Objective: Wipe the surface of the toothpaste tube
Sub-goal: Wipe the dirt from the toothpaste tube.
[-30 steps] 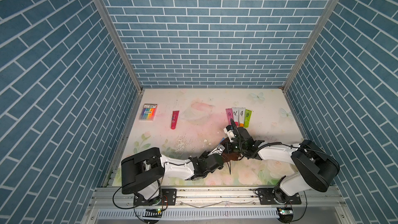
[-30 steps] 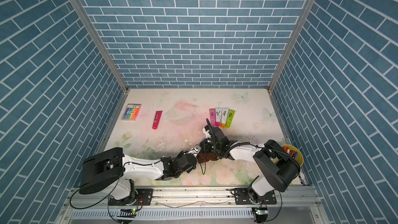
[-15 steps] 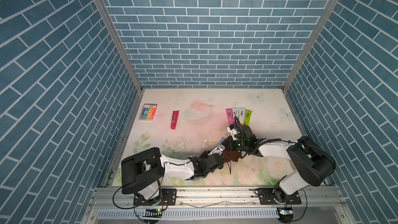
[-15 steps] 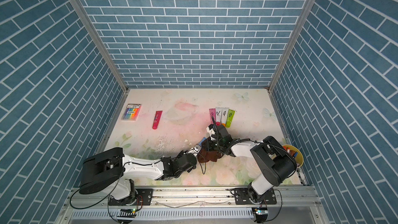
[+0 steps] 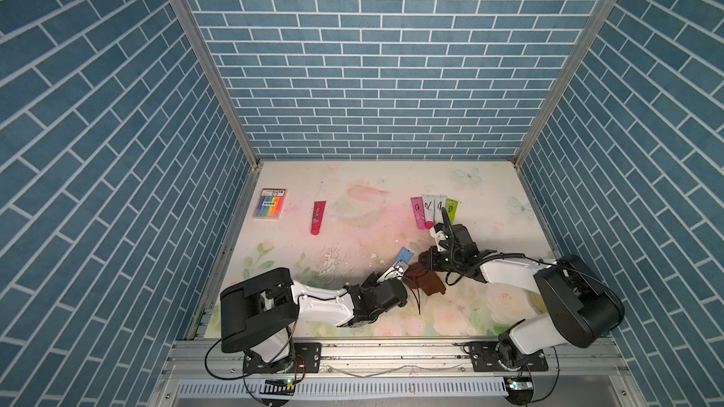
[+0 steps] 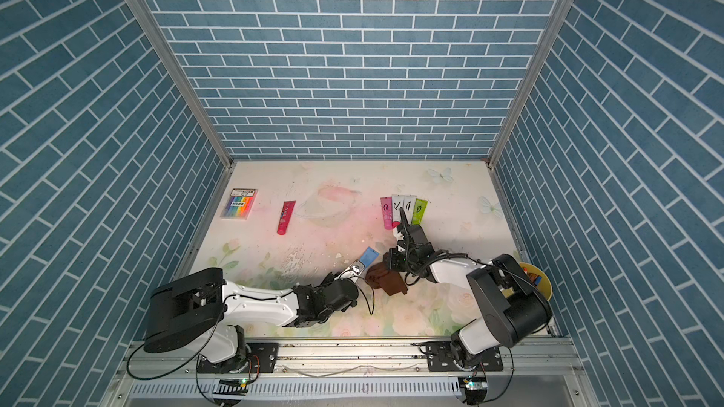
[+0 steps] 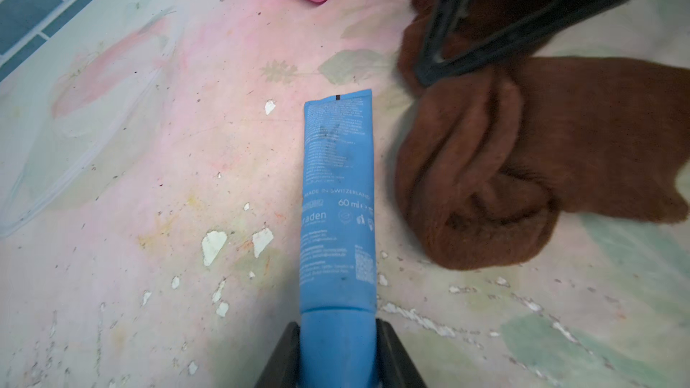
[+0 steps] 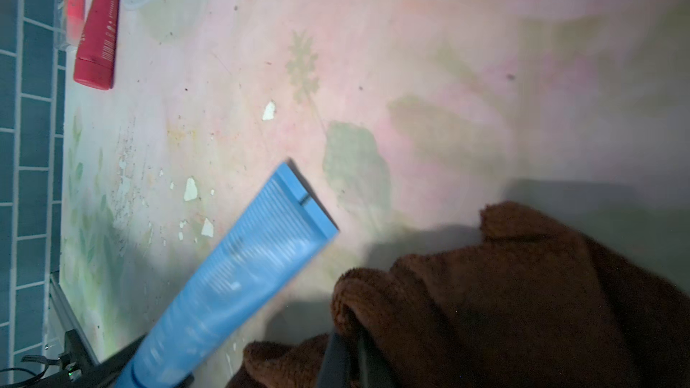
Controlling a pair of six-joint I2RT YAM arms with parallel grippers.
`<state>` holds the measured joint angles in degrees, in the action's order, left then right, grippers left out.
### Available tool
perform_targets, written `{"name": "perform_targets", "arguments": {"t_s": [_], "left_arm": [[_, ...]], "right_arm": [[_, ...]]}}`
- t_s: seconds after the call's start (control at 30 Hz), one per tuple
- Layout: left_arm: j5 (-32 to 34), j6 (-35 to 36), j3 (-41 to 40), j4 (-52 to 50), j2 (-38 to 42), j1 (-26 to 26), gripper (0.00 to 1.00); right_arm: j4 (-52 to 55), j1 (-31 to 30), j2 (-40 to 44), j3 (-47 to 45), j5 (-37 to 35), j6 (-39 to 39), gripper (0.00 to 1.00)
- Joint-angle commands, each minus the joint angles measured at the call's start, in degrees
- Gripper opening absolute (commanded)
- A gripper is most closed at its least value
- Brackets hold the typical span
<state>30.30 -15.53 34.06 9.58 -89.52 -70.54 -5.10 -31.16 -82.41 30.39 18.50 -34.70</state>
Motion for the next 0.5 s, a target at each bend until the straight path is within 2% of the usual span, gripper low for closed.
{"name": "perform_targets", "arguments": {"t_s": [0.0, 0.13, 0.2, 0.37, 0.47], "left_arm": [[3.26, -6.83, 0.93, -4.22, 2.98, 0.49, 0.0], [3.29, -14.06, 0.18, -6.81, 3.69, 0.87, 0.0], [1.18, -16.38, -0.03, -6.99, 3.77, 1.09, 0.0], [-4.48, -21.06, 2.62, -11.58, 0.93, 2.54, 0.13], [-8.1, -22.19, 3.04, -11.16, 0.97, 2.57, 0.25]], "right_arm": [[12.11, 0.39, 6.37, -0.64, -3.08, -0.75, 0.0], [21.67, 0.33, 10.89, 1.43, -1.83, 2.36, 0.0], [25.22, 0.31, 11.13, 2.19, -1.45, 4.99, 0.0], [23.25, 0.35, 12.27, 0.63, -1.71, 7.65, 0.0], [23.51, 0.31, 12.28, 1.25, -1.83, 8.86, 0.0]]}}
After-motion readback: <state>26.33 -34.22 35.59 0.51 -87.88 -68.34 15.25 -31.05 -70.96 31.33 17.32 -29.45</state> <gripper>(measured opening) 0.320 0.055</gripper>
